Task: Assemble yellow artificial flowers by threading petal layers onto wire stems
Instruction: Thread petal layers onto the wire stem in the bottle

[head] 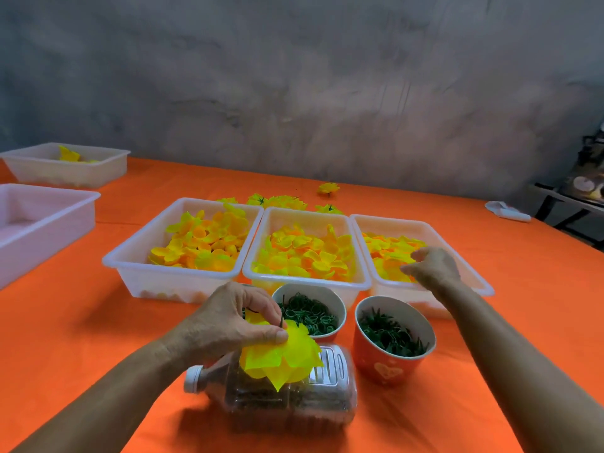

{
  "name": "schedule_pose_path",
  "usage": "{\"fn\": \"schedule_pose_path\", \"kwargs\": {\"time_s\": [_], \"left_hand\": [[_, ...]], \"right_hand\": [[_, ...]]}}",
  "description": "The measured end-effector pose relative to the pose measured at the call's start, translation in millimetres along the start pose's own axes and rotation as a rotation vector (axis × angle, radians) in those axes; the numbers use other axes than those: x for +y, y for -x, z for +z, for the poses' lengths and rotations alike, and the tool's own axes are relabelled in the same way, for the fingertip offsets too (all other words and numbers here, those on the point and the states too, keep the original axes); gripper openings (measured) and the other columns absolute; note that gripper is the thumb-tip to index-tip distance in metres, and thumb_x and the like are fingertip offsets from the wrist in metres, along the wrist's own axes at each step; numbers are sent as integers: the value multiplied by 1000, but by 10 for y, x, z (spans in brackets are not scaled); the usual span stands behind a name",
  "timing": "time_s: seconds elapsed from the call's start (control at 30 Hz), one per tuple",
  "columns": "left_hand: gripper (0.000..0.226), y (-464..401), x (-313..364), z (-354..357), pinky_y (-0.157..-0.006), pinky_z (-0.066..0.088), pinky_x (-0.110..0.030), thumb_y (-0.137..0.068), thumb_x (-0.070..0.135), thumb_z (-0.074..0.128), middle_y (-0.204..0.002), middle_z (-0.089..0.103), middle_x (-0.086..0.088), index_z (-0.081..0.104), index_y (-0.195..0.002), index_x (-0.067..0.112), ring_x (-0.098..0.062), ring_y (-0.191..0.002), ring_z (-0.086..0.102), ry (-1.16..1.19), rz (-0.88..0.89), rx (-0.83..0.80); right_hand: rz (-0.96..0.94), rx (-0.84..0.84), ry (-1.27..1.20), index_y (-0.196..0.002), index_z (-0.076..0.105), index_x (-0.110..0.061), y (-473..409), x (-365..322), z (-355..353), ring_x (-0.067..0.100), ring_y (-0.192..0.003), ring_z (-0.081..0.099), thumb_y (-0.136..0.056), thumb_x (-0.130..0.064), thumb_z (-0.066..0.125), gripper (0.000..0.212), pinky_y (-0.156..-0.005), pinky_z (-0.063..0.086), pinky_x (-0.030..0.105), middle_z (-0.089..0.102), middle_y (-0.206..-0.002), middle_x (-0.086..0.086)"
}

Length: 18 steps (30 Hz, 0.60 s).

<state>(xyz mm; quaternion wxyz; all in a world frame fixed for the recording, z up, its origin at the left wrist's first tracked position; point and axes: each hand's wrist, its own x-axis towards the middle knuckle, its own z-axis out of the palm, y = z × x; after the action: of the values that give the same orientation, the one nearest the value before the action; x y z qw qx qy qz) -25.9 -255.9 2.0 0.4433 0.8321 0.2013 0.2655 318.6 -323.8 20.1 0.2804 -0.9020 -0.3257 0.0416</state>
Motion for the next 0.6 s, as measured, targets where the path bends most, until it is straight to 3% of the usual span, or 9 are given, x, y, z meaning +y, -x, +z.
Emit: {"fn": "schedule_pose_path", "kwargs": {"time_s": [0.13, 0.23, 0.33, 0.43, 0.53, 0.6], "left_hand": [[4, 5, 34, -13, -85, 50, -35, -64, 23, 75, -82, 71, 1, 74, -66, 21, -11, -87, 64, -51, 5, -10], [13, 2, 86, -55, -86, 51, -37, -61, 15, 67, -84, 70, -1, 76, -68, 18, -16, -91, 65, 16, -46, -57], [12, -10, 165, -82, -78, 53, -25, -50, 33, 68, -78, 70, 4, 74, -60, 31, -11, -83, 66, 168, -117, -99], [19, -21, 207, -83, -73, 50, -17, -42, 47, 61, -70, 69, 10, 72, -54, 37, -3, -76, 64, 194, -125, -90], [14, -42, 196, -66, -75, 50, -19, -43, 43, 65, -71, 68, 9, 72, -53, 36, -4, -77, 64, 205, -127, -99], [6, -56, 191, -57, -79, 51, -25, -49, 34, 69, -75, 69, 7, 72, -54, 35, -10, -81, 64, 181, -128, -94]], "right_hand": [[-33, -130, -9, -122, 63, -7, -192, 15, 203, 30, -112, 58, -76, -12, 75, 48, -90, 47, 37, 60, -128, 14], [-77, -186, 49, -130, 57, -11, -271, -66, 348, 27, -115, 57, -79, -8, 70, 53, -88, 48, 32, 56, -134, 11], [-80, -254, 216, -140, 44, -17, -344, -126, 447, 27, -123, 52, -83, -9, 59, 60, -92, 44, 29, 48, -142, 10], [-66, -337, 386, -128, 56, -9, -426, -164, 489, 27, -114, 56, -89, -9, 48, 39, -84, 44, 27, 57, -129, 12], [-16, -195, 302, -102, 68, -1, -396, -138, 541, 27, -93, 60, -86, -8, 50, 25, -73, 45, 27, 65, -108, 17], [36, 59, 146, -103, 71, -6, -399, -28, 556, 32, -104, 59, -83, -7, 55, 26, -83, 47, 33, 63, -114, 19]]}}
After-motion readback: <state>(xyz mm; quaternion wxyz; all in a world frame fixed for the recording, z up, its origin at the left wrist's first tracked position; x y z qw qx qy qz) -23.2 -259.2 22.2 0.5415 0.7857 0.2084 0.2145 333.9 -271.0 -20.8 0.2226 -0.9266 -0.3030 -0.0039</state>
